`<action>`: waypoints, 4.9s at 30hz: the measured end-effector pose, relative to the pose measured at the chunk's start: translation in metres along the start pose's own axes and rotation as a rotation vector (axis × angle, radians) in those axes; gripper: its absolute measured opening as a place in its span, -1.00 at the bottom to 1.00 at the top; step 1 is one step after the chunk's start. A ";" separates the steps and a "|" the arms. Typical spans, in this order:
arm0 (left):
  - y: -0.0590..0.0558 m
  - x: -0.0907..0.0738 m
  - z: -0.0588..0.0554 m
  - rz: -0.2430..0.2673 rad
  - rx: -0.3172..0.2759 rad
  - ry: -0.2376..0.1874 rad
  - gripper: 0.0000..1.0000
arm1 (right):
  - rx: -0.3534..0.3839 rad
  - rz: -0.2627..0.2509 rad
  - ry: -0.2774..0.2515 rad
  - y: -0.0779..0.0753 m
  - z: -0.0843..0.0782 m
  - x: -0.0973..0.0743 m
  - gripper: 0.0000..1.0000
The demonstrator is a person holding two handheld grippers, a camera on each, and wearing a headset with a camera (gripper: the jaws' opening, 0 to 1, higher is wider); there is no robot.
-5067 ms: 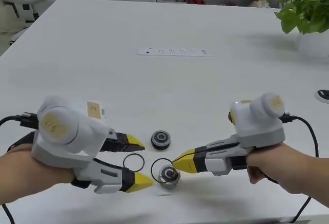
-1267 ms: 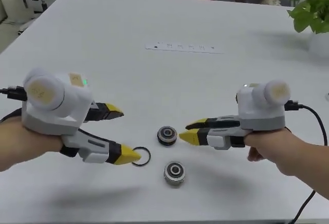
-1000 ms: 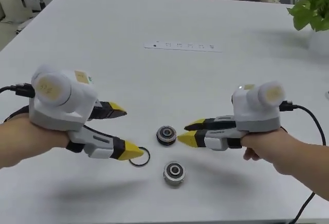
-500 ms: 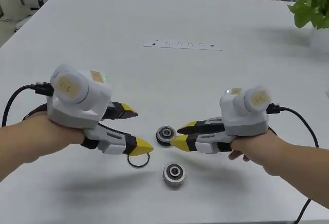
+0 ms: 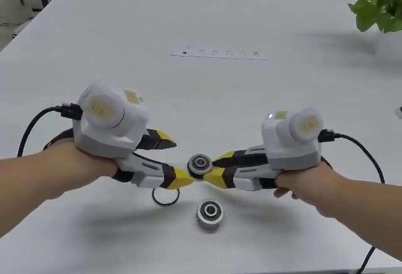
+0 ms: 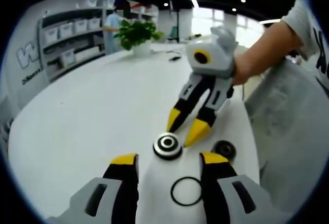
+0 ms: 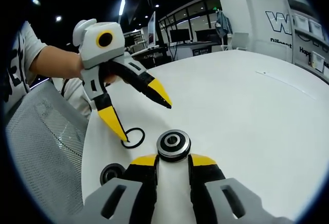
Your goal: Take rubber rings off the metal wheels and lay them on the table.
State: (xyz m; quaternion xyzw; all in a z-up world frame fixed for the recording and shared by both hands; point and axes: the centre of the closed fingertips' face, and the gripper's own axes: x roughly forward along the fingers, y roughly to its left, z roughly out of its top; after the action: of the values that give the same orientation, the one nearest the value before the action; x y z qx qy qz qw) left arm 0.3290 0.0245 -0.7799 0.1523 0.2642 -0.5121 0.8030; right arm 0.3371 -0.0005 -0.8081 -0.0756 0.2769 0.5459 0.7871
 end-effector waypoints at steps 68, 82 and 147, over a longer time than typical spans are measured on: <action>0.002 0.032 0.005 0.046 0.020 0.014 -0.74 | -0.038 -0.036 -0.032 0.002 0.005 0.006 -0.52; 0.002 0.031 0.005 0.051 0.004 0.014 -0.74 | -0.031 -0.035 -0.007 -0.001 -0.002 0.000 -0.70; 0.004 0.033 0.003 0.097 0.019 0.051 -0.76 | 0.343 -0.029 -0.110 -0.010 0.015 -0.009 -1.00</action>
State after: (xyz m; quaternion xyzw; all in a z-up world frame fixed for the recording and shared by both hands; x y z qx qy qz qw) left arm 0.3446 0.0000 -0.7967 0.1856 0.2722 -0.4708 0.8184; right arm 0.3488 -0.0056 -0.7931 0.0857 0.3216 0.4824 0.8103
